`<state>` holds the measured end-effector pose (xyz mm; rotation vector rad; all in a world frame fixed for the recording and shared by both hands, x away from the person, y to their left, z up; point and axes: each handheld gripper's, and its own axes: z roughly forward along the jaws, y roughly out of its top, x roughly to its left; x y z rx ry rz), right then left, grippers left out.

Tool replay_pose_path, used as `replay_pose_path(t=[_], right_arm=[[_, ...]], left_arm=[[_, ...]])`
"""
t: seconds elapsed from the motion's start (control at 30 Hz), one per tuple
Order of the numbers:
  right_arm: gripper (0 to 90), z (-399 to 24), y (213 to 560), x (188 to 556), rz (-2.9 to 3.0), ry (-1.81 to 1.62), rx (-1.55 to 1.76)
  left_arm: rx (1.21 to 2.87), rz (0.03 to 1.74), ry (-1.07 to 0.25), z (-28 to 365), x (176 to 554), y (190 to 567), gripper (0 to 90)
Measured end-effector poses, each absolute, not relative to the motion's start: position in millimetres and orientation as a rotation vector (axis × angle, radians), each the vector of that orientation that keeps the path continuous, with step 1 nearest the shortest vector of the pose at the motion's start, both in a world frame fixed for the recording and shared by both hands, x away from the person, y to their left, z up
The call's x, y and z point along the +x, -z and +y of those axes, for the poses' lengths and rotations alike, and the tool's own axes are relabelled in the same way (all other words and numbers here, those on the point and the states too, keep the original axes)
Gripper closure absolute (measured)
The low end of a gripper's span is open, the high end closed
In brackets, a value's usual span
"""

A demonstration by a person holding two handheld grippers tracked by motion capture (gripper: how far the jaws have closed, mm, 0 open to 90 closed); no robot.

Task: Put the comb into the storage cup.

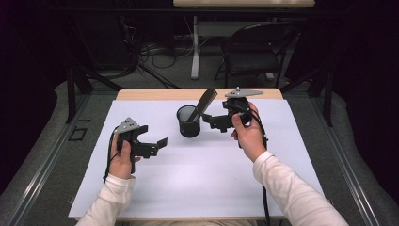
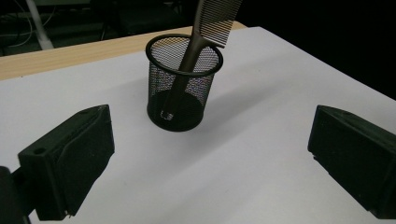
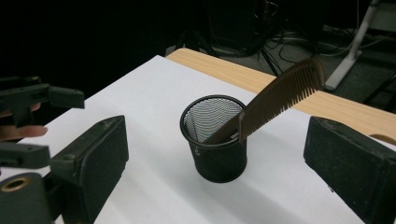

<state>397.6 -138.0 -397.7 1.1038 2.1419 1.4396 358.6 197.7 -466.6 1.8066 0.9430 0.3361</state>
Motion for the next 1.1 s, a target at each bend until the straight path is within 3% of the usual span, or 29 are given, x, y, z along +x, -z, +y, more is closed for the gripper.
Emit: replay_pose_path(t=[0.27, 0.57, 1.1], right_arm=[[0.2, -142.7, 394.5, 381.6, 2.161, -1.473, 1.046], [0.0, -151.4, 397.2, 356.7, 2.149, -1.456, 0.999], [0.0, -164.4, 435.2, 322.4, 2.136, -1.441, 1.031]], left_arm=[[1.803, 0.939, -0.333, 203.3, 358.3, 463.3, 0.7], [1.785, 0.947, -0.339, 209.0, 358.2, 461.0, 0.7], [1.766, 0.962, -0.348, 216.1, 359.1, 459.7, 0.7]])
